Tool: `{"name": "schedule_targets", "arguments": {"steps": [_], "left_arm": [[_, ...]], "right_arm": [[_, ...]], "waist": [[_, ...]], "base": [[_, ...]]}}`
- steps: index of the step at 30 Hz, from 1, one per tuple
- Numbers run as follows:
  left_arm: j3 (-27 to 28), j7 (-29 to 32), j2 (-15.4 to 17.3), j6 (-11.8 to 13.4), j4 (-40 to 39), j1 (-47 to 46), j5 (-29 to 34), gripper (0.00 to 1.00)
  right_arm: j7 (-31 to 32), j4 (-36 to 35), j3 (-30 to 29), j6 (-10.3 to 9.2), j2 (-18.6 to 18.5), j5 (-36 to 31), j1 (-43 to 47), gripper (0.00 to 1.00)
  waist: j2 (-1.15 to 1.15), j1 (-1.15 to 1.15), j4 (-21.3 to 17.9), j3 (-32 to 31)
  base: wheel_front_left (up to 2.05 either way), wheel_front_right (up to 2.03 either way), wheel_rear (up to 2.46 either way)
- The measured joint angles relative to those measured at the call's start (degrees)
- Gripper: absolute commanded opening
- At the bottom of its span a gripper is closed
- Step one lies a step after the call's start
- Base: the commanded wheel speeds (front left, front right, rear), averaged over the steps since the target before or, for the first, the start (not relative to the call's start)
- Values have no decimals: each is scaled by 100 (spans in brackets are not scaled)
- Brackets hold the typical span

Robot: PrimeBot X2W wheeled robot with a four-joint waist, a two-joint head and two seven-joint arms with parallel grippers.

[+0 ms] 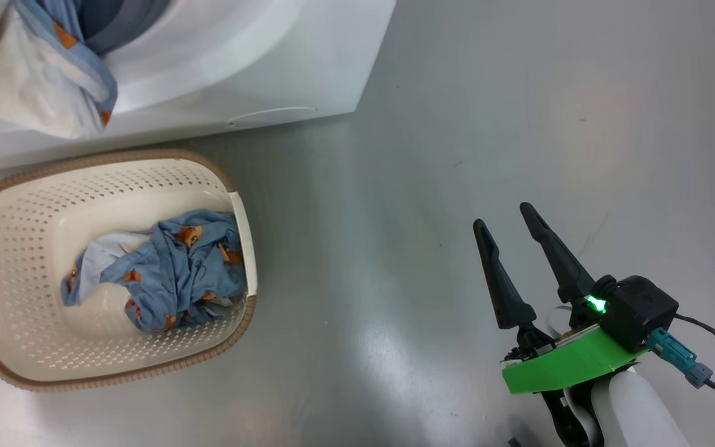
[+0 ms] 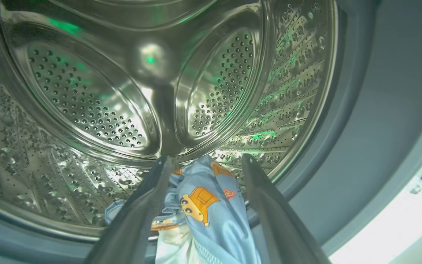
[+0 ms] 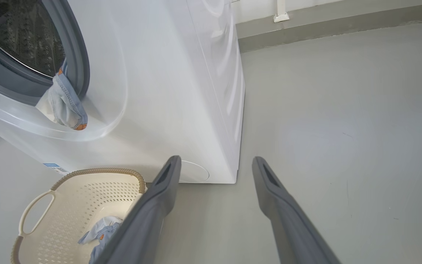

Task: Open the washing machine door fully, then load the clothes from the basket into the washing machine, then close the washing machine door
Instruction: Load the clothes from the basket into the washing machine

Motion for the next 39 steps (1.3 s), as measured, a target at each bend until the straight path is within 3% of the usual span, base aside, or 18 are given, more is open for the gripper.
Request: {"name": "schedule_targets", "arguments": {"steps": [22,39], "left_arm": [[1410,0,-677,0,-839,2084,230,100],[1656,0,-682,0,-1092,3306,573,100]], "right_arm": [[0,79,2,0,-13,-5,0,100],[0,77,-10,0,-14,-5,-2,100]], "waist": [[0,0,154,-234],[0,0,98,-279]], "base": [[0,0,0],[0,0,0]]}}
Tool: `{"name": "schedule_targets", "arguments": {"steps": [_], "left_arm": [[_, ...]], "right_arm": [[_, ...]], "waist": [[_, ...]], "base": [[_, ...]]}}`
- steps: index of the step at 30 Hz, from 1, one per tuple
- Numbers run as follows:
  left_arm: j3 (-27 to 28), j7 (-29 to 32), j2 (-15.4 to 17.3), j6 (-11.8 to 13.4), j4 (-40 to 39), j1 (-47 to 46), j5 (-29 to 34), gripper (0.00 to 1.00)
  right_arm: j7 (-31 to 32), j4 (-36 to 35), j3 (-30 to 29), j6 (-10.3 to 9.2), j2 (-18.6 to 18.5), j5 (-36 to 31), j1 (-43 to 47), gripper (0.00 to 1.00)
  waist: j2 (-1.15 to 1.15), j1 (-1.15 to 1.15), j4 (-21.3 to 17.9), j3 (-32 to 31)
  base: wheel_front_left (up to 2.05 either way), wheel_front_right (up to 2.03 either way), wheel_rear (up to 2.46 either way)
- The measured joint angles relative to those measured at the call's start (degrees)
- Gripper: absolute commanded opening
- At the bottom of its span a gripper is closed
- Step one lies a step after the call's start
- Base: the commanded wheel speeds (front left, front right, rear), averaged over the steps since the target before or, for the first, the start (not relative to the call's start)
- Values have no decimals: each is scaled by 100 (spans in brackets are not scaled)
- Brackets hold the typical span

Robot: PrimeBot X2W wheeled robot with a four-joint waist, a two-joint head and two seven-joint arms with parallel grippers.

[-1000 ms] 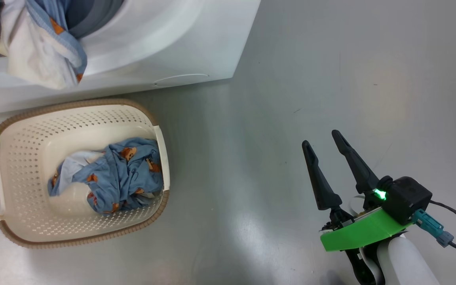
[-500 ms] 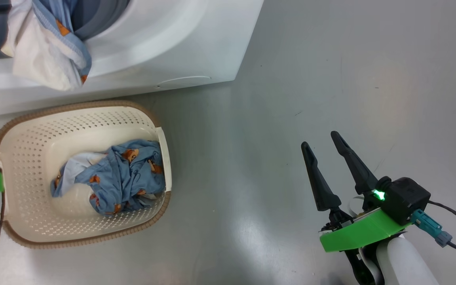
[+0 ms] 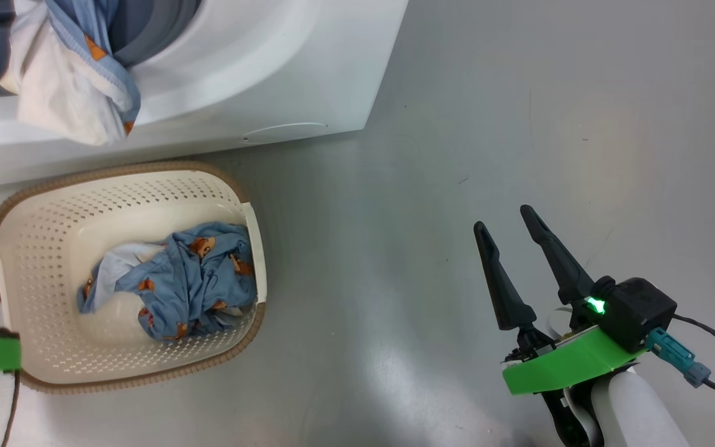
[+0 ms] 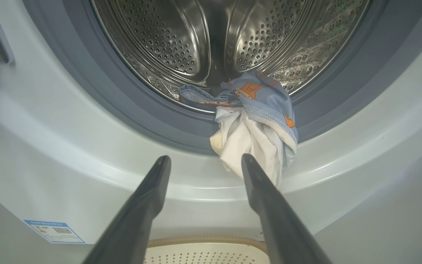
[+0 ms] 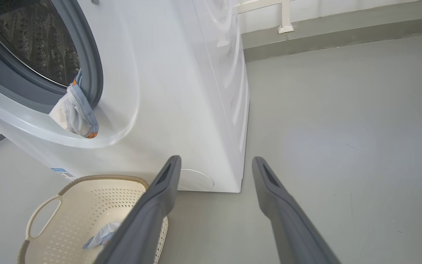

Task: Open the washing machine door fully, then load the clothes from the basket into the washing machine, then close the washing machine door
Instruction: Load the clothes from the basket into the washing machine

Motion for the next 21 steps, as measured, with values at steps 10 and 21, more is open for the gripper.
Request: {"name": "schedule_targets", "arguments": {"steps": [10,21], "left_arm": [[183,0,-152,0,-37,452,98,100],[194,1,-174,0,-38,1085,302,100]], "right_arm": [[0,-2,-7,0,-1,0,1,100],[0,-1,-16,0,-1,-1,4,100]], "waist": [[0,0,22,-109],[0,0,-1,-222]], "base": [[0,0,0],[0,0,0]]}}
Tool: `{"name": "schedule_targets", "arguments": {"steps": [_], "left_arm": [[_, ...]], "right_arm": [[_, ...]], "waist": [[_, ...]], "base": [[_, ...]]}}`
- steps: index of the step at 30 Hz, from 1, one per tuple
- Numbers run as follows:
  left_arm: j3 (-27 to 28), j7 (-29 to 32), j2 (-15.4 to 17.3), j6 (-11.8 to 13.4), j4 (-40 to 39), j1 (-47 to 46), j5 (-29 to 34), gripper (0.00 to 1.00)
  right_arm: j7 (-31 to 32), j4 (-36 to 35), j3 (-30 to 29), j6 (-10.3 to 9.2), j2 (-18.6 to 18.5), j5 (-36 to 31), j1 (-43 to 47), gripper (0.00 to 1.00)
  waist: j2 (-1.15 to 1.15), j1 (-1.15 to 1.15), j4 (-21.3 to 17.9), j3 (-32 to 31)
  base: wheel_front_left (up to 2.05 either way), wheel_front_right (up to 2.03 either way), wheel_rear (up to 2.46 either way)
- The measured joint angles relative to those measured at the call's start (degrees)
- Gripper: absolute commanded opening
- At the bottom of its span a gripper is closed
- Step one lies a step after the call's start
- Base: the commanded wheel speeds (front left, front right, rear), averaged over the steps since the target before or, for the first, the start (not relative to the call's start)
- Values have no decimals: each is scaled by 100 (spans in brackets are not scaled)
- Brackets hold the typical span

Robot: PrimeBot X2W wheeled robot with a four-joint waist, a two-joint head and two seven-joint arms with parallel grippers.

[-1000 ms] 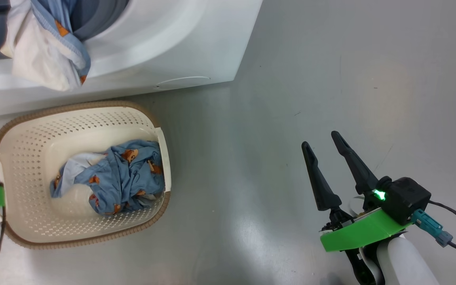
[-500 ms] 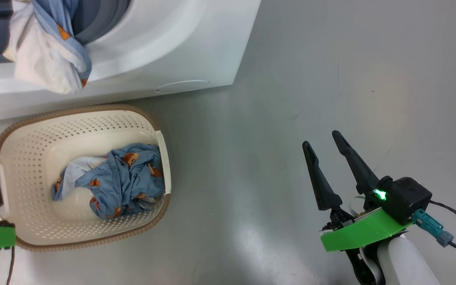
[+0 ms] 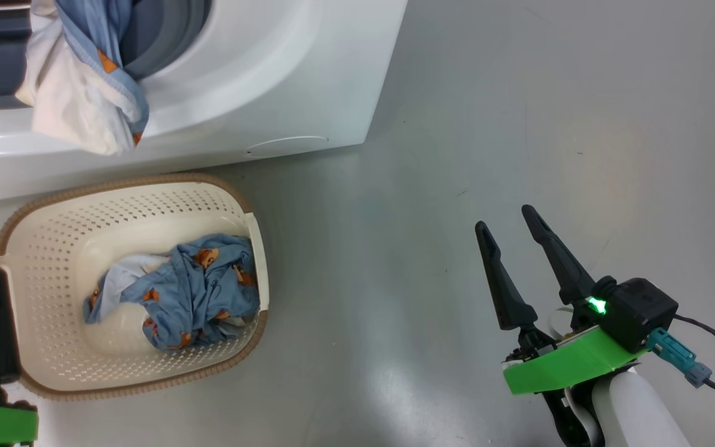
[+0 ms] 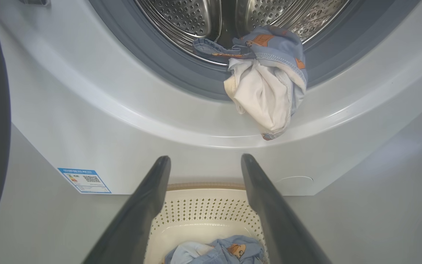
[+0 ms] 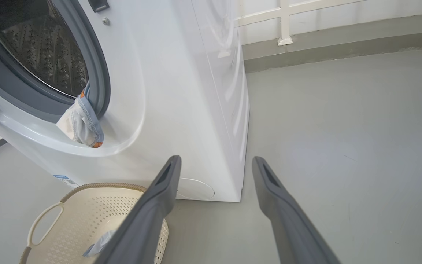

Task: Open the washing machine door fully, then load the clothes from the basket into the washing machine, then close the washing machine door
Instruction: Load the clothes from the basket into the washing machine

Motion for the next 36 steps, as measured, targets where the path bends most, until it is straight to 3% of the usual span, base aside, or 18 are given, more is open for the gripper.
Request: {"name": "schedule_targets", "arguments": {"steps": [23,36], "left_arm": [[54,0,-58,0,9,227,43,100],[-427,0,252,0,234,-654,-385,100]], "right_arm": [[0,5,4,0,0,2,15,100],[0,8,63,0,1,22,16,100]], "waist": [[0,0,-88,-42],[0,0,-249,-37]], "base": [[0,0,0],[0,0,0]]}}
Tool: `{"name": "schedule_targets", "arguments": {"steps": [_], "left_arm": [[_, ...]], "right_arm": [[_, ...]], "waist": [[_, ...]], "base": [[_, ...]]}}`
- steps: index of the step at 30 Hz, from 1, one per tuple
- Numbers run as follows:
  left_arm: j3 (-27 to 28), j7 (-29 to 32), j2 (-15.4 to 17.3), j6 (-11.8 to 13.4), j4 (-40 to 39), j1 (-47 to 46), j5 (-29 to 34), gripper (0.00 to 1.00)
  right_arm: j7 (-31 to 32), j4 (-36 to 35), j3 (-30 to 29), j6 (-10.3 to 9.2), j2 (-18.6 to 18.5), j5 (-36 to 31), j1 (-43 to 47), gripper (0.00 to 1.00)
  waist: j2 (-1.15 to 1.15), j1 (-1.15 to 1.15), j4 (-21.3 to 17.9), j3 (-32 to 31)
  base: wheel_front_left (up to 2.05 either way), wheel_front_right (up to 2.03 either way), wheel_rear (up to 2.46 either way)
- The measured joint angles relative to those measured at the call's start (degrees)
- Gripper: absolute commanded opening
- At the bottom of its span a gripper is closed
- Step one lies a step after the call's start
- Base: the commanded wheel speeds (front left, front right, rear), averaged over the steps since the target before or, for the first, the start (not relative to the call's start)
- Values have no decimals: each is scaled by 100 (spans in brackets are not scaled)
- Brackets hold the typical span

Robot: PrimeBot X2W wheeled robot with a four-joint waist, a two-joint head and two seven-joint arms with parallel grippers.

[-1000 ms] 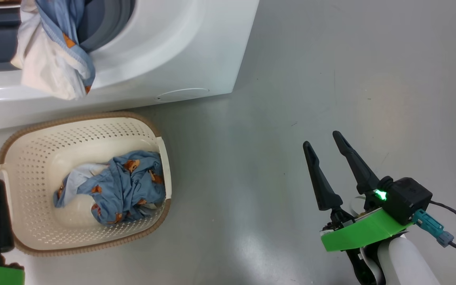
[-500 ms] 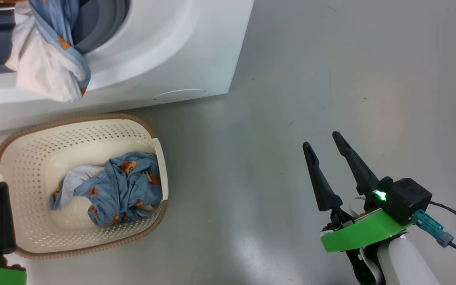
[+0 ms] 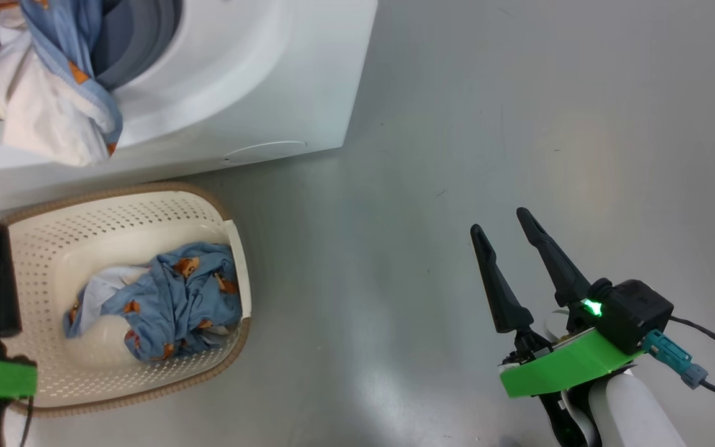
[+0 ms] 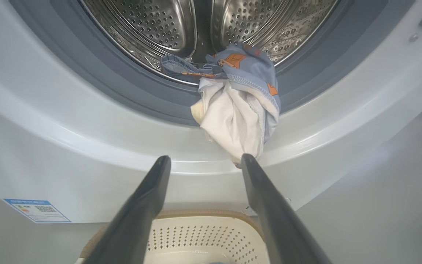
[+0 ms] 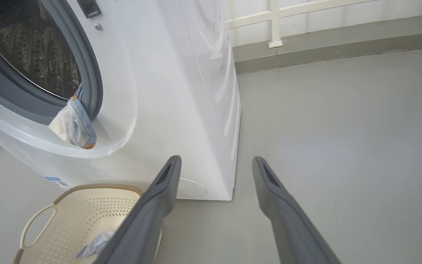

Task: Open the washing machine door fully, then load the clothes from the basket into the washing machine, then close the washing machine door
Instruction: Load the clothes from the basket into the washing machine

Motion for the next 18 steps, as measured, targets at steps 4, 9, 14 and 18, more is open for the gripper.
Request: {"name": "schedule_targets", "arguments": {"steps": [4,9,14,18], "left_arm": [[-258,0,240,0,145,-292,-98,100],[-604,0,438,0,370,-771,-203,100],[-999,68,681,0,759,-1335,-455,100],[-1272,235,801,0,1038,-1792,-522,100]], "right_arm": [[0,-7,33,0,1,36,1,100],[0,-21,40,0,0,138,6,100],[0,-38,97,0,1,143,12,100],[0,-57,115,0,1,146,23,100]], "waist": [[0,0,-74,10],[0,0,-140,35],[0,0,-196,71],[0,0,-236,107]], "base": [[0,0,0],[0,0,0],[0,0,0],[0,0,0]]}}
